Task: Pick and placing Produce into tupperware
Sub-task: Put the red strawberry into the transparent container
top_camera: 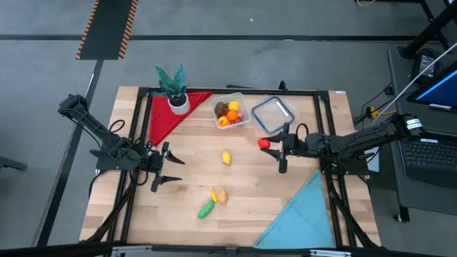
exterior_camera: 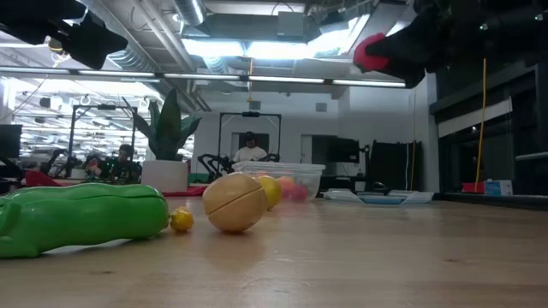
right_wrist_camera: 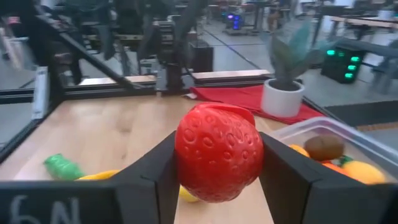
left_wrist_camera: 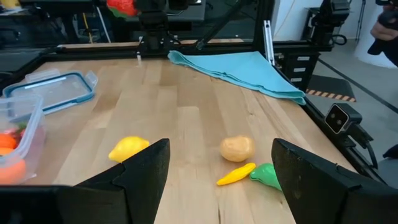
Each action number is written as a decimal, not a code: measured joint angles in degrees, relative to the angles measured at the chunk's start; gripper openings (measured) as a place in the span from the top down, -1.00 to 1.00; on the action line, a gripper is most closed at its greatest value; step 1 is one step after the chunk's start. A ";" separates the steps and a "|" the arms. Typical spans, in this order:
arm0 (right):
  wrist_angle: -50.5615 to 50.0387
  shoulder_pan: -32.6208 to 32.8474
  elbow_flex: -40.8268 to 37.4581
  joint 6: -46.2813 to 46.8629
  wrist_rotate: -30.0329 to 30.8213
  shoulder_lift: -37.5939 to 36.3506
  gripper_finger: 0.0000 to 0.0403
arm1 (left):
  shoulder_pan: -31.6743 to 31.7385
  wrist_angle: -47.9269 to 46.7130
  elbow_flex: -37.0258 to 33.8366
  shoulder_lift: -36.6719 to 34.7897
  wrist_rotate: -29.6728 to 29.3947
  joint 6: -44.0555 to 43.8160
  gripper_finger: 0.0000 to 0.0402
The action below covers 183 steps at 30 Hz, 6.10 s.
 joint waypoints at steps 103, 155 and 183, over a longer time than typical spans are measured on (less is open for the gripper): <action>-51.78 -32.68 57.46 -7.29 -15.75 38.94 0.12 | 9.51 -13.23 -0.07 0.00 -18.86 -10.53 -0.36; -54.23 -35.11 57.22 -7.46 -15.74 54.31 0.04 | 9.46 -13.71 -0.07 0.00 -18.78 -10.58 -0.36; -54.06 -35.07 57.22 -5.87 -15.74 54.31 -0.03 | 9.46 -13.74 -0.07 0.00 -18.58 -10.47 -0.36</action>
